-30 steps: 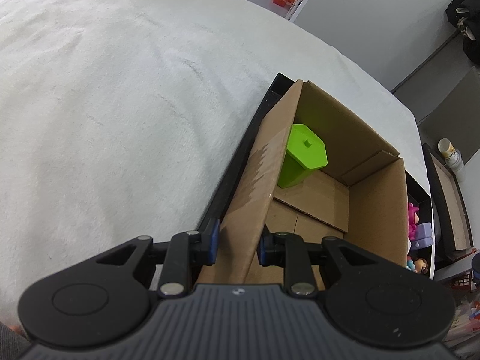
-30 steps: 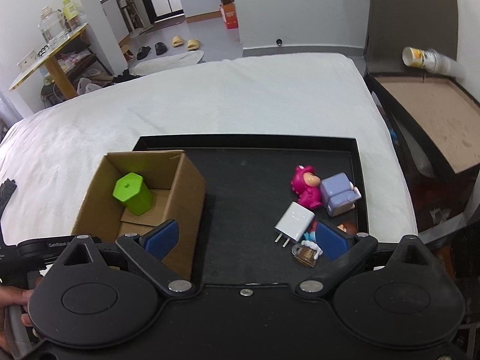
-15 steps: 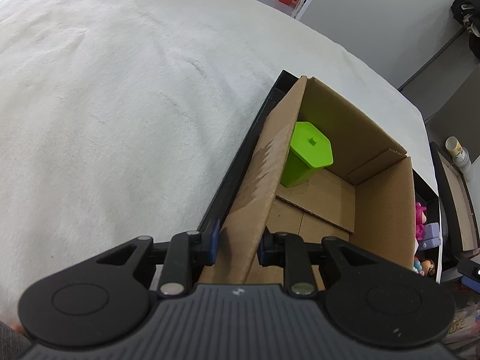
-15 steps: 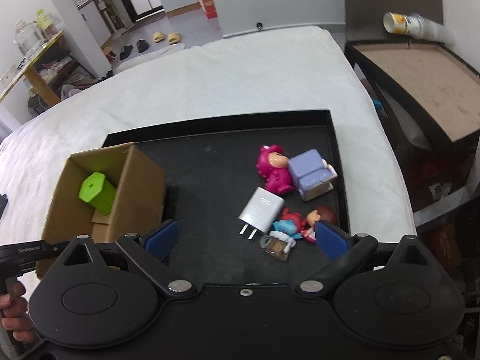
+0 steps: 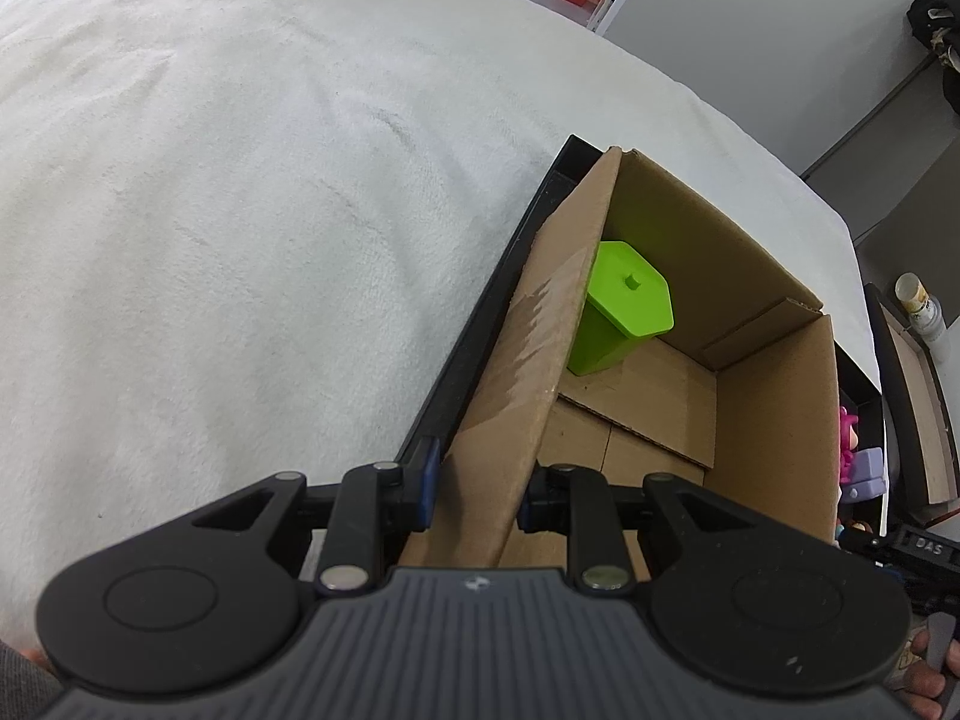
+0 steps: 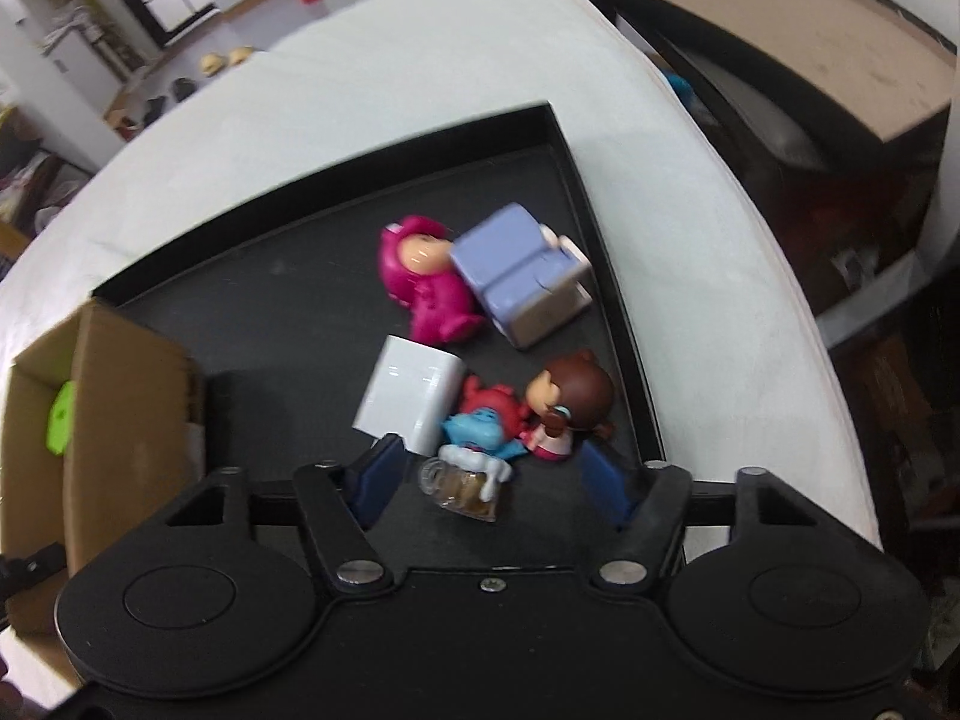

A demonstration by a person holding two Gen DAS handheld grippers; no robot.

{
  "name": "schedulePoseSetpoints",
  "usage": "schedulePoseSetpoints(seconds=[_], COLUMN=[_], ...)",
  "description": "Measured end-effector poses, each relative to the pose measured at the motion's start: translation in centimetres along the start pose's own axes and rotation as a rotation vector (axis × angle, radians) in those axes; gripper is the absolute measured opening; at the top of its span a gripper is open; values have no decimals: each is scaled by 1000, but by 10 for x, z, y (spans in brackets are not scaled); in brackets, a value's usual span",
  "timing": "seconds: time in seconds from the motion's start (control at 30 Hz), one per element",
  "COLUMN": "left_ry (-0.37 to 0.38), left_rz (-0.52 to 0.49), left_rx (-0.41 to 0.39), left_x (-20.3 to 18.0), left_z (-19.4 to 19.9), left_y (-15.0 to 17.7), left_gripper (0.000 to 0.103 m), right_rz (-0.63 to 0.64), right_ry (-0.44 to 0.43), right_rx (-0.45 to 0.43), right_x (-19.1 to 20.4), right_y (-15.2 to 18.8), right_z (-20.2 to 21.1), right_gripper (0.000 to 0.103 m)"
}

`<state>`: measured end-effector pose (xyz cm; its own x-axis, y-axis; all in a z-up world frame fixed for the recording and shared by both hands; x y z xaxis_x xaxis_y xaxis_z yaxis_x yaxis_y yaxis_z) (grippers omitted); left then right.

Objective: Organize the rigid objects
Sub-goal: 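Move the right gripper to the blue figure with clear mug and grasp it, then carry the blue figure with the right gripper over the box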

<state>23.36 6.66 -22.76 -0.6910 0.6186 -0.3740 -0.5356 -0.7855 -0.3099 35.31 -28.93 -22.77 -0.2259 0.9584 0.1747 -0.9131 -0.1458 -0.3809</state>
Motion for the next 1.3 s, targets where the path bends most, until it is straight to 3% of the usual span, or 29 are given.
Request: schedulePoseSetpoints(seconds=[0.37,0.53,0.67,0.77,0.83,0.87,1.3], left_ry=[0,3,7,7,7,8,18], left_rz=[-1,-3,-1,1,1,2,0], left_rx=[2,5,8,9,9,9,13], left_x=[-1,-1,0,0,0,0,2], left_z=[-2,-2,-3,-4,-4,-4,-3], left_y=[1,1,0,-1,-1,-1,0], left_gripper=[23,23,23,23,23,23,24], right_rz=[-20,-3,43,99,145,167,181], right_ry=[77,69,64,110,137,142,80], right_rx=[16,39,68,59,57,60,18], right_x=[13,22,33,42,47,50,65], right_y=[-2,-5,-5,-7,-5,-7,-5], right_z=[-18,-18,-24,-26,-26,-26,12], right_gripper=[49,49,50,48,38,38,37])
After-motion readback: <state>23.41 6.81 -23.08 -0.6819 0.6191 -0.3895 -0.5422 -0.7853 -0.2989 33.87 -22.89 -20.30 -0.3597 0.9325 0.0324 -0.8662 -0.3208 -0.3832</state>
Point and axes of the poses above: each gripper's, at about its wrist camera, not at the fingertips, and z roughly against the way its jaws point, x to its left, y to its underside, the point moved 1 cm from there along -z, roughly the way its jaws point, and after that the axes turned 12 degrees about z, right-handed, at the moved point
